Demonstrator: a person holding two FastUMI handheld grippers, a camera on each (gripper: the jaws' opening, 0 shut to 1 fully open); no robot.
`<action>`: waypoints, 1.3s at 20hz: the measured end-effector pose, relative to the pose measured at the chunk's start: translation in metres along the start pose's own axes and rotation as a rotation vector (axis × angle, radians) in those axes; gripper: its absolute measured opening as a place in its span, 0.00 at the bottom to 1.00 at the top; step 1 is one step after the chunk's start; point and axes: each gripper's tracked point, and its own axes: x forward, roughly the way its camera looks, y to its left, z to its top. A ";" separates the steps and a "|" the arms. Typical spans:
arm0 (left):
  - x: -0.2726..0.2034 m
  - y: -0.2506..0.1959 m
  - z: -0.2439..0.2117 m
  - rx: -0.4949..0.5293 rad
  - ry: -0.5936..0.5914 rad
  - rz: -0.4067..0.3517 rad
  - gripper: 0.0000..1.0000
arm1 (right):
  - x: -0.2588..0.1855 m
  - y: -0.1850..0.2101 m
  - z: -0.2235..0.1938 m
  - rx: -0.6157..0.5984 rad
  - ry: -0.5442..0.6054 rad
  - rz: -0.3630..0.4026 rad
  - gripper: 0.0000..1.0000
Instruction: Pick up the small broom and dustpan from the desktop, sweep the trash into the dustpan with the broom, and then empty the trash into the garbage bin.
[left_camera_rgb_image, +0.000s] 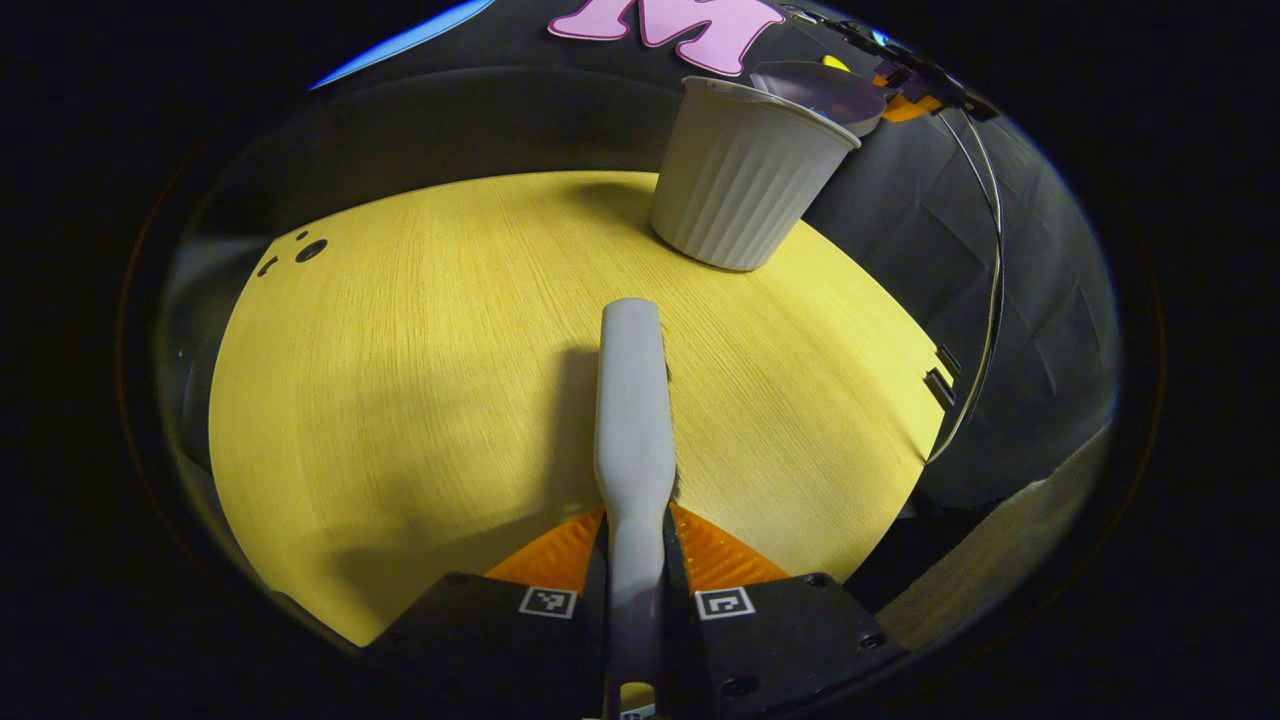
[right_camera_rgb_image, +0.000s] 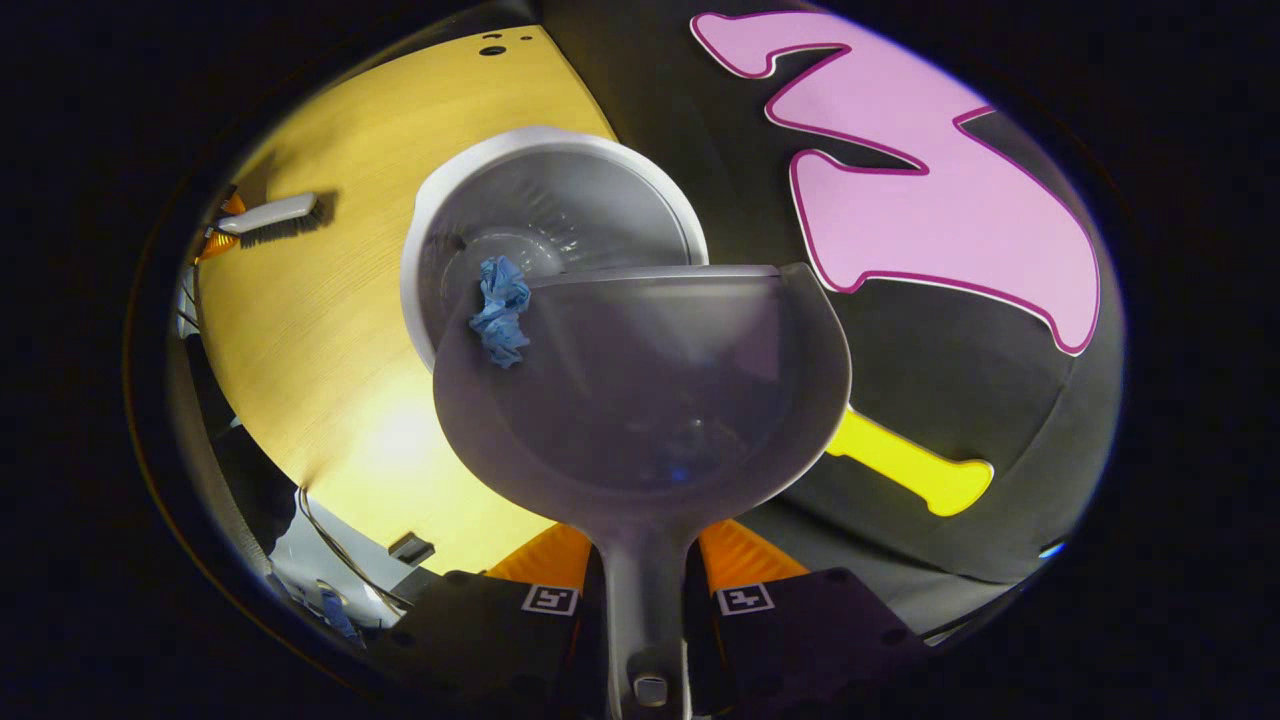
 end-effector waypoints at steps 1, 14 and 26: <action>0.000 0.001 -0.001 0.001 0.001 0.002 0.32 | 0.002 -0.001 0.000 0.009 -0.001 -0.001 0.35; 0.003 0.003 0.030 -0.011 -0.060 0.059 0.29 | -0.014 0.017 0.005 0.511 -0.338 0.053 0.35; 0.001 -0.004 0.056 -0.001 -0.092 0.111 0.32 | -0.111 0.100 -0.027 0.716 -0.600 0.126 0.35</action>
